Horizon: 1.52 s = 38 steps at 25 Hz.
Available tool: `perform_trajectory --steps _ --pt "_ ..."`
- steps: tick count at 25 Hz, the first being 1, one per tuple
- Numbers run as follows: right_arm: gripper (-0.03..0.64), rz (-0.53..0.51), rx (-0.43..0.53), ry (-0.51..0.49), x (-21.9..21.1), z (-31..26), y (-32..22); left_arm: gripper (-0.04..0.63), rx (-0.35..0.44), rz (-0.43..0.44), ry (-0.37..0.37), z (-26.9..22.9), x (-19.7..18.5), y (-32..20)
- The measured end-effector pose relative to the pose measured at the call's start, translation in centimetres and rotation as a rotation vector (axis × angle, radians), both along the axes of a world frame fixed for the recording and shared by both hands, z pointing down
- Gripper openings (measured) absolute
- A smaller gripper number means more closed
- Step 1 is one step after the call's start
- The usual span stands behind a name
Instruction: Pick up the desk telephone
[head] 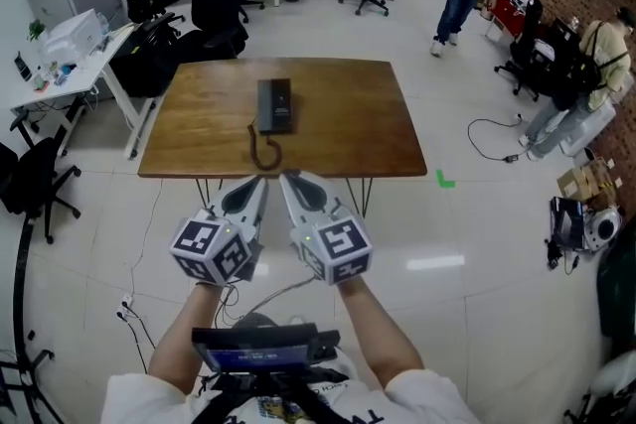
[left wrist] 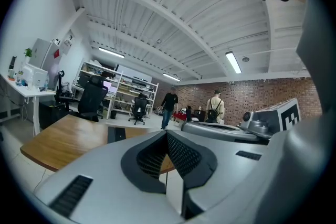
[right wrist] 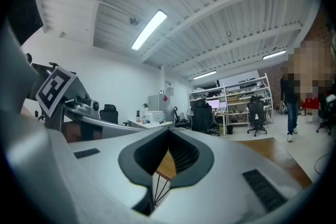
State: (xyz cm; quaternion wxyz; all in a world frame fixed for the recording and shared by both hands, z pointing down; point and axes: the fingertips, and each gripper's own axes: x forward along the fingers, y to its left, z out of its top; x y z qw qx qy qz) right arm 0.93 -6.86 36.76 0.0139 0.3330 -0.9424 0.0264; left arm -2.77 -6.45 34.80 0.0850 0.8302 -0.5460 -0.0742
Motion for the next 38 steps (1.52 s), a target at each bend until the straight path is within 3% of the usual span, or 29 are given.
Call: perform_trajectory --steps 9,22,33,38 --pt "0.000 -0.014 -0.008 0.009 -1.5 1.4 -2.3 0.000 -0.010 -0.017 0.006 1.4 -1.3 -2.4" --pt "0.044 0.019 -0.034 0.027 -3.6 3.0 -11.4 0.000 -0.026 -0.013 0.038 2.9 -4.0 -12.0" --pt "0.044 0.050 -0.087 0.062 -5.9 4.8 -19.9 0.000 -0.101 -0.005 0.010 6.0 -6.8 -20.6" --pt "0.044 0.061 -0.123 0.075 -7.4 6.1 -23.5 0.035 -0.141 0.016 0.016 7.3 -8.4 -24.3"
